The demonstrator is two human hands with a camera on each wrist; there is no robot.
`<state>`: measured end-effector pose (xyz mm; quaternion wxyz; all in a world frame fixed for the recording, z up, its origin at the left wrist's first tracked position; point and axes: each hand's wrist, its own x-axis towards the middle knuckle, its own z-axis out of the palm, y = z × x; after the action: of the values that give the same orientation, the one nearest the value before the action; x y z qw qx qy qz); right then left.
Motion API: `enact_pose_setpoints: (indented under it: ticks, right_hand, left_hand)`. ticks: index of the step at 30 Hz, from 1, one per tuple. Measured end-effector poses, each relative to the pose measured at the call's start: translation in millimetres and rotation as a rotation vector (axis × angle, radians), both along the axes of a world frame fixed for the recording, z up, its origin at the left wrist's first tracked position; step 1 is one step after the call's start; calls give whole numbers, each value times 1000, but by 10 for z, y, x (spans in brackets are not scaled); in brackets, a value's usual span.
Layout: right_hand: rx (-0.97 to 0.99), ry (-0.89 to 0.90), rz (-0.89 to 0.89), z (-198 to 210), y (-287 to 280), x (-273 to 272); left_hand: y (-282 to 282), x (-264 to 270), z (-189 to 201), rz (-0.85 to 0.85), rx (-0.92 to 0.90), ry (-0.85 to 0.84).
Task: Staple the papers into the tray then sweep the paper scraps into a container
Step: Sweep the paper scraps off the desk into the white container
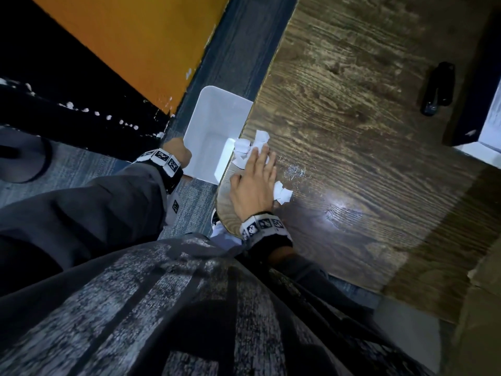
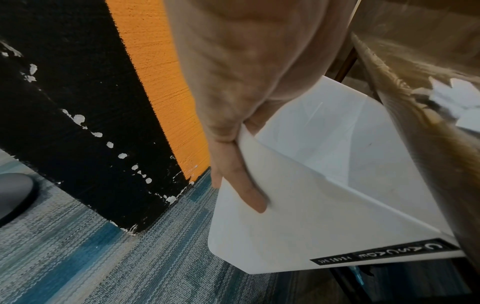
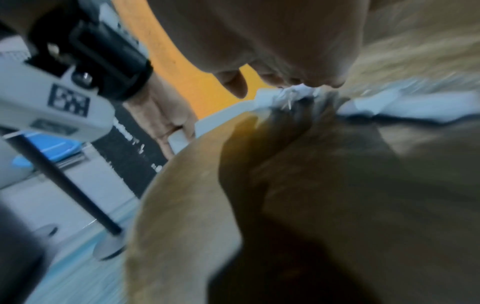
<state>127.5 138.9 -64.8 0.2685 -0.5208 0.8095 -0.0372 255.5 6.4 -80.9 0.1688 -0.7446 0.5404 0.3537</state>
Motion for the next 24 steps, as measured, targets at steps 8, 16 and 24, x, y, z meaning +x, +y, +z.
enact_pose_setpoints:
  ticks: [8,16,24]
  right_hand:
    - [76,40,-303,-102,-73,-280]
    - [78,43,-256,-95,-162,-59]
    - [46,-19,-249,-94,-210,83]
  left_hand:
    - [8,4,46,-73,-48,32]
    - [48,3,83,-148,-19,47]
    - [53,1,138,-158,4,60]
